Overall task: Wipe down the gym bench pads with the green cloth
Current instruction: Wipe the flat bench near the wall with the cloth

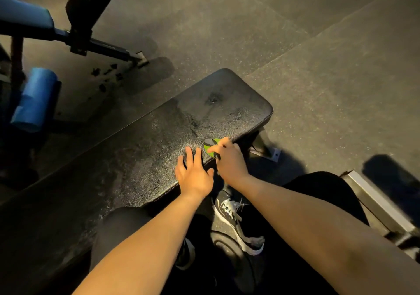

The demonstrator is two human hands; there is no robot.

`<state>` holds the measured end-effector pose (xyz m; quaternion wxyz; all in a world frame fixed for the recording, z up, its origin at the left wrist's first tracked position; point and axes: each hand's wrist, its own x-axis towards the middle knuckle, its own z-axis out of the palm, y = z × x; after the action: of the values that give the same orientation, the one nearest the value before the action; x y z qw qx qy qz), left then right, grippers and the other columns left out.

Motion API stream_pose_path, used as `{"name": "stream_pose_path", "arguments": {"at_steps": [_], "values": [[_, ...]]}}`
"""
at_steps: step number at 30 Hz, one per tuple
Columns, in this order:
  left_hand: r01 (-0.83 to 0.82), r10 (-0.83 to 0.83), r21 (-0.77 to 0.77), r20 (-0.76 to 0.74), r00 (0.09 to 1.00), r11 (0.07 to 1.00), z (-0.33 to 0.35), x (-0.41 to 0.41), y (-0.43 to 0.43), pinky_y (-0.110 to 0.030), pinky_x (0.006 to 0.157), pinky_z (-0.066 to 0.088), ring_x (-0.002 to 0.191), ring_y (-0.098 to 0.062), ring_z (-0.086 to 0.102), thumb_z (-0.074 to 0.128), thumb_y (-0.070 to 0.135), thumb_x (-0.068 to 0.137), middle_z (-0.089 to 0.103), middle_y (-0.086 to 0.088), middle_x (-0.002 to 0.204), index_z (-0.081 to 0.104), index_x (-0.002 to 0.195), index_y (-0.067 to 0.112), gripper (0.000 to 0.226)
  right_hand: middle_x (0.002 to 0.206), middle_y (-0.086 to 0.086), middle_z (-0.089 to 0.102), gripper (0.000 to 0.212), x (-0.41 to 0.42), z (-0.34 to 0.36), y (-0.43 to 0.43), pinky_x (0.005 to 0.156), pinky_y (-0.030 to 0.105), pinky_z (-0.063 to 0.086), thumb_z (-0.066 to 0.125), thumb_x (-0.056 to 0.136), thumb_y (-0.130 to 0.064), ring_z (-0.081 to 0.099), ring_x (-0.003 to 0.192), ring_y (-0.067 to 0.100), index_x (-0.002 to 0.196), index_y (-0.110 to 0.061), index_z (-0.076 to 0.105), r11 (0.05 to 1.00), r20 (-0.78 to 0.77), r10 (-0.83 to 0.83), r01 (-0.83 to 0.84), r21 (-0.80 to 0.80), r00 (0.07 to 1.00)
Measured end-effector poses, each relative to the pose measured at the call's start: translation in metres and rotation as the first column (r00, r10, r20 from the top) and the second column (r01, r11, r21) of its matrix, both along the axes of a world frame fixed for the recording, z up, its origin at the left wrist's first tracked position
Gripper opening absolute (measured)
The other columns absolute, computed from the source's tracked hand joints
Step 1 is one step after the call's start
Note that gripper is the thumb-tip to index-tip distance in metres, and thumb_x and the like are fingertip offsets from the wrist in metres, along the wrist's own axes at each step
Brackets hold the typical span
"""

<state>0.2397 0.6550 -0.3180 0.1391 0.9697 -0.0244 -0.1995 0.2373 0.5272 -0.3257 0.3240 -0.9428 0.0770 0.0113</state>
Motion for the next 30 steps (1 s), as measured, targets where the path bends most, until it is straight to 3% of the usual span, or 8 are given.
{"name": "stream_pose_path", "arguments": {"at_steps": [3,8,12,16,21,24,28,30], "values": [[-0.02,0.02,-0.002,0.015,1.0,1.0,-0.001,0.0,-0.002,-0.046,0.123,0.006,0.153,-0.031,-0.003,0.052,0.046,0.098,-0.007,0.004,0.168,0.008,0.159,0.031,0.077,0.117,0.004,0.055,0.042,0.01,0.001,-0.016,0.093,0.029,0.04,0.054,0.09,0.001,0.049,0.109,0.024,0.119,-0.026,0.07,0.999,-0.023,0.041,-0.041,-0.014,0.999],[0.015,-0.015,0.015,-0.004,1.0,1.0,-0.004,0.007,0.004,-0.044,0.124,0.006,0.152,-0.031,-0.002,0.057,0.045,0.096,-0.007,0.006,0.168,0.007,0.159,0.033,0.082,0.116,0.009,0.061,0.036,0.038,0.006,-0.045,0.09,0.034,0.046,0.056,0.089,-0.008,0.061,0.107,0.03,0.117,-0.026,0.071,0.951,-0.06,-0.302,0.305,0.055,0.952],[0.035,-0.035,0.0,-0.009,0.999,0.999,-0.007,0.008,0.01,-0.043,0.124,0.006,0.152,-0.031,0.0,0.058,0.044,0.096,-0.004,0.004,0.168,0.009,0.159,0.034,0.081,0.116,0.014,0.06,0.025,0.035,0.006,-0.037,0.09,0.043,0.049,0.054,0.093,-0.005,0.06,0.103,0.037,0.114,-0.005,0.066,0.91,-0.08,-0.411,0.414,0.024,0.908],[0.058,-0.058,0.042,0.0,0.998,0.997,-0.007,0.01,0.009,-0.044,0.124,0.007,0.153,-0.029,0.0,0.052,0.044,0.098,-0.005,0.002,0.168,0.009,0.159,0.033,0.075,0.111,0.007,0.052,0.037,0.012,0.0,-0.003,0.083,0.031,0.044,0.054,0.094,-0.008,0.057,0.092,0.024,0.127,-0.019,0.066,0.982,0.009,-0.153,0.151,0.111,0.988],[0.043,-0.043,0.015,-0.016,0.999,0.999,-0.003,0.011,0.008,-0.045,0.124,0.009,0.153,-0.029,0.0,0.052,0.038,0.099,-0.003,0.003,0.168,0.014,0.159,0.032,0.071,0.112,0.016,0.053,0.039,-0.004,-0.005,0.009,0.085,0.04,0.045,0.054,0.091,0.002,0.053,0.096,0.029,0.126,-0.01,0.064,0.97,0.066,0.108,-0.12,0.21,0.992],[0.032,-0.031,0.033,-0.033,0.999,0.999,-0.001,0.01,0.008,-0.043,0.124,0.01,0.152,-0.031,0.002,0.054,0.043,0.098,-0.003,0.005,0.168,0.012,0.159,0.034,0.074,0.109,0.009,0.051,0.033,0.006,-0.006,-0.007,0.083,0.035,0.046,0.054,0.092,-0.003,0.056,0.095,0.026,0.117,-0.018,0.07,0.959,0.025,-0.125,0.114,0.26,0.992],[0.022,-0.021,0.028,-0.058,0.998,0.999,0.001,0.011,0.005,-0.042,0.125,0.008,0.152,-0.03,0.0,0.057,0.042,0.097,-0.004,0.007,0.168,0.01,0.159,0.035,0.079,0.117,0.007,0.049,0.036,0.023,-0.007,-0.037,0.089,0.025,0.039,0.052,0.091,-0.001,0.057,0.102,0.026,0.118,-0.018,0.068,0.875,-0.049,-0.443,0.444,0.193,0.895],[0.021,-0.019,0.025,-0.066,0.998,0.999,0.002,0.011,0.007,-0.042,0.125,0.008,0.153,-0.03,-0.001,0.057,0.04,0.096,-0.005,0.007,0.168,0.009,0.159,0.035,0.079,0.119,0.006,0.047,0.034,0.026,-0.009,-0.035,0.087,0.02,0.035,0.048,0.091,0.001,0.056,0.1,0.027,0.115,-0.014,0.067,0.785,-0.096,-0.558,0.562,0.26,0.824]]}}
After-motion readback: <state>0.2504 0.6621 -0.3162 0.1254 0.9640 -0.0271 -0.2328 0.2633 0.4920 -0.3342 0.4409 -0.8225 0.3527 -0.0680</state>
